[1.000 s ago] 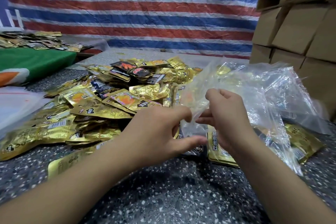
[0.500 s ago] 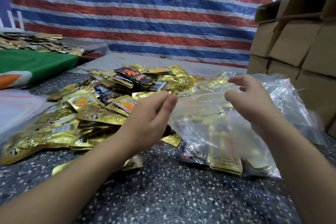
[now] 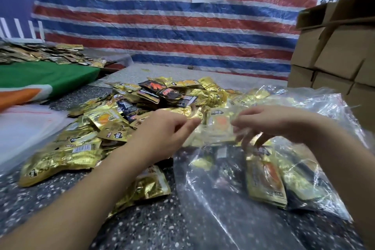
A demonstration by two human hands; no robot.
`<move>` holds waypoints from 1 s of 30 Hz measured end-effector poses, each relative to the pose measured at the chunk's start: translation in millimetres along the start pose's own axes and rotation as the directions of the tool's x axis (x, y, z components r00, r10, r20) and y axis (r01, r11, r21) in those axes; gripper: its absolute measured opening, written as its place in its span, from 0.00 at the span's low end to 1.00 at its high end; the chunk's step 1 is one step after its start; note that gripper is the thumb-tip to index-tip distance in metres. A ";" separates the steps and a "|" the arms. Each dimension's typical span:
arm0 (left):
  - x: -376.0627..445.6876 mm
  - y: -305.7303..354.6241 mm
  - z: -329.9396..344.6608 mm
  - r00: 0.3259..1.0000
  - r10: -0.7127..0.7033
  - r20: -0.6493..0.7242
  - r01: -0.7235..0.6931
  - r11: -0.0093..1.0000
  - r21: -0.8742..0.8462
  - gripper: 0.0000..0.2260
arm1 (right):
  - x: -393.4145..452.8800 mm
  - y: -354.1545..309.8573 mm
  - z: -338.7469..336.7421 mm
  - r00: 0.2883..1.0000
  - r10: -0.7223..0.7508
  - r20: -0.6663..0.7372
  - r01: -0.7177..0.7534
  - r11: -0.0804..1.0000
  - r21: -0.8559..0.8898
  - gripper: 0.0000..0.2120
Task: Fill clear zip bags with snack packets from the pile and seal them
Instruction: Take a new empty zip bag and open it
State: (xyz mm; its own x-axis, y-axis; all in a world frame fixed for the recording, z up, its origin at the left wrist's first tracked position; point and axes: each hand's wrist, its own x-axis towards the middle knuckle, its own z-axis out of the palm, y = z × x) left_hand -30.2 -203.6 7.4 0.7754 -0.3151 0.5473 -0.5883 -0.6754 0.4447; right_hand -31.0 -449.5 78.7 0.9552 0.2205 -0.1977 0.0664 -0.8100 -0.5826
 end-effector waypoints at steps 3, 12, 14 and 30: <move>1.0 -2.6 0.8 0.999 0.036 0.018 -0.037 0.998 0.046 0.30 | 12.5 -11.2 -14.1 0.995 -0.075 -0.059 0.070 0.995 -0.077 0.31; 2.7 -4.8 1.0 0.998 0.060 0.010 -0.061 0.997 0.048 0.22 | 104.8 -84.1 -6.9 0.889 -0.386 -0.246 0.300 0.897 -0.325 0.15; 2.6 -5.1 1.5 0.998 0.065 0.009 -0.065 0.995 0.078 0.22 | 131.1 -98.5 8.0 0.882 -0.430 -0.192 0.326 0.852 -0.409 0.17; 0.0 -4.5 7.1 0.999 0.055 0.002 -0.054 0.984 0.171 0.18 | 201.5 -136.2 38.0 0.909 -0.412 0.068 0.271 0.459 -0.846 0.32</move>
State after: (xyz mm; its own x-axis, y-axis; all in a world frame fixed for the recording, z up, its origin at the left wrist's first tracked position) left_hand -25.9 -205.2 0.4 0.7426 -0.3530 0.5692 -0.5814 -0.7615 0.2863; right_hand 141.4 -274.1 88.3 0.8212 0.5706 0.0067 0.5334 -0.7717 0.3463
